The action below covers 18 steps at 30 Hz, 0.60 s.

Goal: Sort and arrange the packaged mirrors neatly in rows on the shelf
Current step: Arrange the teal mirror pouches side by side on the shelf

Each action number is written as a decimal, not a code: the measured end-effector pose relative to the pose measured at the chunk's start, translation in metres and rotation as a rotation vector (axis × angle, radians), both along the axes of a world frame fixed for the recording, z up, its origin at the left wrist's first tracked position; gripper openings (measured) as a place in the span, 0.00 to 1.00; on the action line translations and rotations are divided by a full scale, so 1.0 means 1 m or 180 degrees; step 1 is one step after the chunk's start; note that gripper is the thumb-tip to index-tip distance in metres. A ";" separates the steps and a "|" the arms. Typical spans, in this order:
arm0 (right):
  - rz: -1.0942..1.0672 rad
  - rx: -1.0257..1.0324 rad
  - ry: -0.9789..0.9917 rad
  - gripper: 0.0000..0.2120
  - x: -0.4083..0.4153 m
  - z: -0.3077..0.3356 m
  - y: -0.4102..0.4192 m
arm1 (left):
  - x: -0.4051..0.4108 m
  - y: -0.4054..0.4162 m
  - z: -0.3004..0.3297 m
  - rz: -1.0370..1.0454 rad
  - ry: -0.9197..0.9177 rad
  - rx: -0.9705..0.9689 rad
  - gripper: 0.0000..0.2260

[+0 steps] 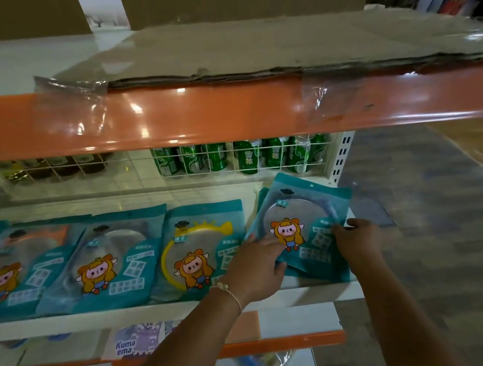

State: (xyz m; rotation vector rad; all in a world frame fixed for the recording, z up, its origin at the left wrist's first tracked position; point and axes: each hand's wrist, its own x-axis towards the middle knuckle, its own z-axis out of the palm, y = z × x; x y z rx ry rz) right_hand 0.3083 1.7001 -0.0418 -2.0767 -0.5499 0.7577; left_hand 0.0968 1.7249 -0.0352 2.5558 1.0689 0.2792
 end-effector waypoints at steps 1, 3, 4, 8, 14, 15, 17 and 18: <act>0.0010 -0.0007 0.0072 0.16 0.002 -0.001 0.001 | 0.000 0.000 0.000 0.0012 -0.0023 -0.0046 0.16; 0.0000 0.0079 0.0239 0.10 0.003 0.001 0.002 | -0.001 0.001 0.002 0.0056 -0.0067 -0.0116 0.15; -0.0039 0.0143 0.0297 0.09 0.003 0.002 0.003 | -0.001 0.000 0.003 0.0103 -0.0105 -0.0166 0.14; -0.0245 0.0504 0.0510 0.09 -0.002 0.007 0.002 | -0.006 -0.001 0.008 0.0267 -0.0564 -0.0329 0.10; -0.0246 0.1028 0.0192 0.09 -0.017 0.029 -0.016 | -0.022 0.007 0.024 0.0987 -0.1137 -0.0317 0.23; -0.0215 0.1131 0.0172 0.09 -0.021 0.034 -0.020 | -0.025 0.009 0.029 0.1106 -0.1215 -0.0544 0.26; -0.0093 0.1325 0.0091 0.08 -0.032 0.045 -0.025 | -0.031 0.013 0.037 0.1218 -0.1452 -0.1090 0.26; -0.0010 0.1454 0.0088 0.07 -0.039 0.049 -0.027 | -0.035 0.014 0.039 0.1193 -0.1659 -0.1358 0.22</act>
